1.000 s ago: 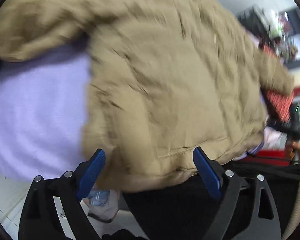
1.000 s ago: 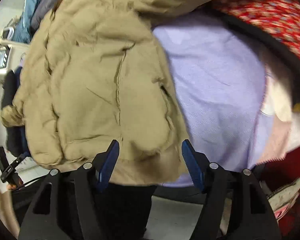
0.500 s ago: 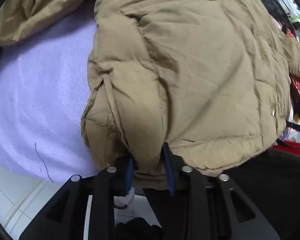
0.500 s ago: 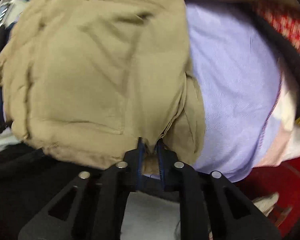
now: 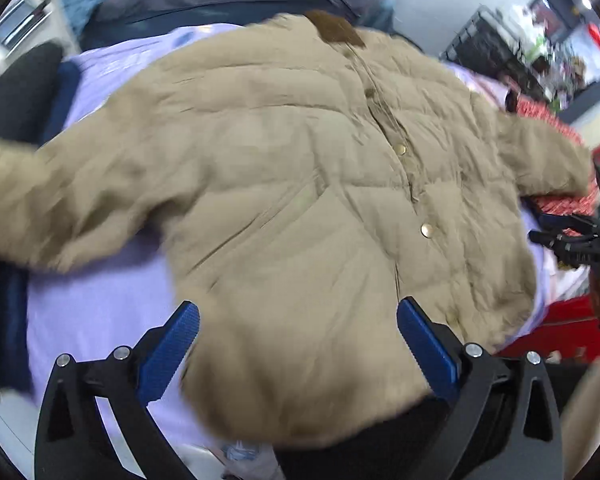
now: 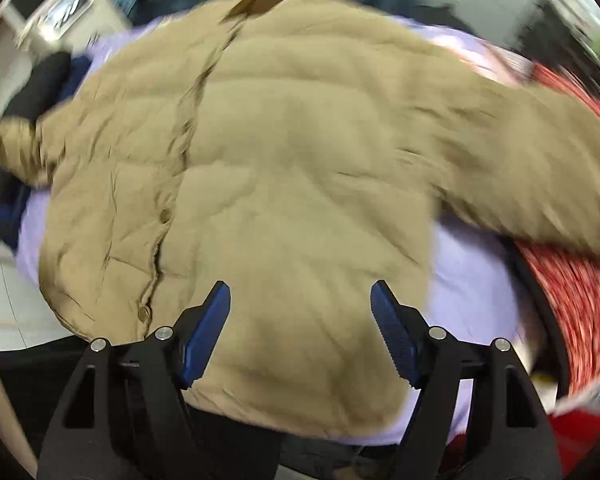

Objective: Fold large clothes

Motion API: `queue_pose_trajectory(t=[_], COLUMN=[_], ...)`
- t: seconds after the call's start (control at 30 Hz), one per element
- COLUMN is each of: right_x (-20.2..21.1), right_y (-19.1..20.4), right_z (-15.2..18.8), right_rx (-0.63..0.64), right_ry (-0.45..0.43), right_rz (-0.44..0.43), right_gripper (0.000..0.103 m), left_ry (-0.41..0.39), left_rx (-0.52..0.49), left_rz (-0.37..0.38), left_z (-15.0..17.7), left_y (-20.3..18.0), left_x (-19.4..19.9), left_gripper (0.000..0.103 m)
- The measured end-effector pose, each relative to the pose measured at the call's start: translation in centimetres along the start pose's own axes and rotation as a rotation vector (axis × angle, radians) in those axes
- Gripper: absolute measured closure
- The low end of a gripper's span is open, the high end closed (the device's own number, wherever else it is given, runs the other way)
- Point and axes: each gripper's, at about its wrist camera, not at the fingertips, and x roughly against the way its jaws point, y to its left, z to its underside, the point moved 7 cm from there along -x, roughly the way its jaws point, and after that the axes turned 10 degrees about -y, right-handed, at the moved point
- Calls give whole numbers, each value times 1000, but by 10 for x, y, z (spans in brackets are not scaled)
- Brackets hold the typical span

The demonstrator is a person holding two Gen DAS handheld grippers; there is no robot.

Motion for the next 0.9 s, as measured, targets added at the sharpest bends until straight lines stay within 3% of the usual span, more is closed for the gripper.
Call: queue_pose_trajectory(t=[0.07, 0.13, 0.17, 0.23, 0.4, 0.6, 0.7, 0.77, 0.83, 0.9], right_x=[-29, -67, -82, -103, -132, -130, -120, -85, -50, -8], right_y=[15, 27, 30, 36, 42, 38, 25, 5, -19, -65], right_z=[9, 26, 31, 37, 30, 26, 31, 34, 20, 5], right_rx=[58, 93, 94, 102, 86, 58, 74, 20, -134, -308], right_ry=[62, 163, 189, 214, 279, 265, 242, 173, 37, -129], right_rz=[13, 57, 74, 93, 145, 138, 107, 62, 7, 22], right_gripper=[30, 28, 22, 5, 4, 4, 4, 10, 16, 16], left_ry=[23, 133, 188, 186, 199, 167, 162, 164, 104, 48], left_rx=[-40, -69, -86, -97, -72, -104, -76, -83, -81, -85], left_rz=[-21, -50, -101, -138, -184, -238, -253, -249, -225, -203], left_z=[3, 22, 32, 35, 32, 41, 41, 32, 18, 1], left_y=[-7, -16, -15, -15, -14, -19, -25, -32, -40, -45], left_x=[-30, -72, -91, -109, -127, -123, -114, -107, -86, -66], left_gripper=[6, 6, 6, 5, 4, 4, 5, 7, 7, 7])
